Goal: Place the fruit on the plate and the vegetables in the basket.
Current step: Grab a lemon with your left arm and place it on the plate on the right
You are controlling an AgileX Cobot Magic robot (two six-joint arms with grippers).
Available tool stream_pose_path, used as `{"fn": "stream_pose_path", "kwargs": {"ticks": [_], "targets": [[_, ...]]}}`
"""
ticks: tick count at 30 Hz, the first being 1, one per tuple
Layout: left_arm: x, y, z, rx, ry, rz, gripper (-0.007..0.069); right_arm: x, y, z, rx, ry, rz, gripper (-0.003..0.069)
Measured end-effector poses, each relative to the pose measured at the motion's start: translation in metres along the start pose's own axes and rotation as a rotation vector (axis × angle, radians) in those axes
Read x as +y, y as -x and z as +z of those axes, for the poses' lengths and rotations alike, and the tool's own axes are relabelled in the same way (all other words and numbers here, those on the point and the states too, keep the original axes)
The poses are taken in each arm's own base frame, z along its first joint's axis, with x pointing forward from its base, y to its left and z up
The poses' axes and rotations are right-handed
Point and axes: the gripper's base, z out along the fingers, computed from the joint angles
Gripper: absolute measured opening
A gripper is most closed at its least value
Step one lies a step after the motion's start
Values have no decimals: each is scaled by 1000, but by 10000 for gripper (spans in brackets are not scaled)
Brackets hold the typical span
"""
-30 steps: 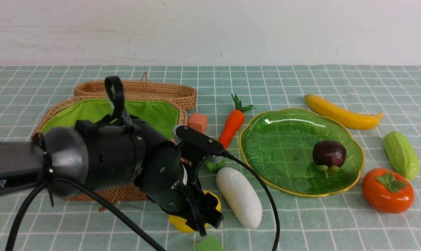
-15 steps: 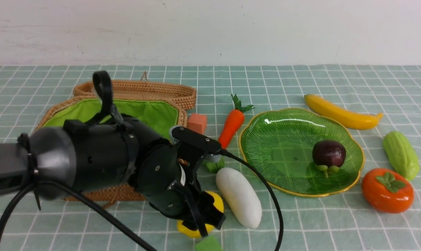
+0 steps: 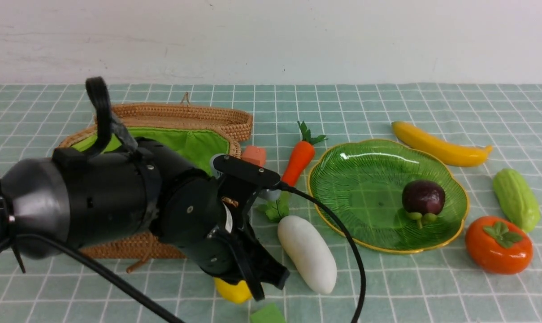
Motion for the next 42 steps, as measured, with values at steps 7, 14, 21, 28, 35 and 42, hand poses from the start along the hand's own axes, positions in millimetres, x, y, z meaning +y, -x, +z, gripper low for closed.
{"fn": "stream_pose_path", "kwargs": {"ticks": [7,14,21,28,35,42], "targets": [[1,-2,-12,5,4,-173,183,0,0,0,0,1,0,161],[0,2,2,-20,0,-310,515,0,1,0,-8,3,-3,161],[2,-1,32,8,31,-348,652,0,1,0,-12,3,-27,161],[3,-1,51,-2,45,-430,622,0,-1,0,15,2,-51,161],[5,1,51,-25,55,-412,558,0,-3,0,37,0,-51,161],[6,-1,51,-4,78,-395,552,0,-3,0,38,0,-52,161]]}}
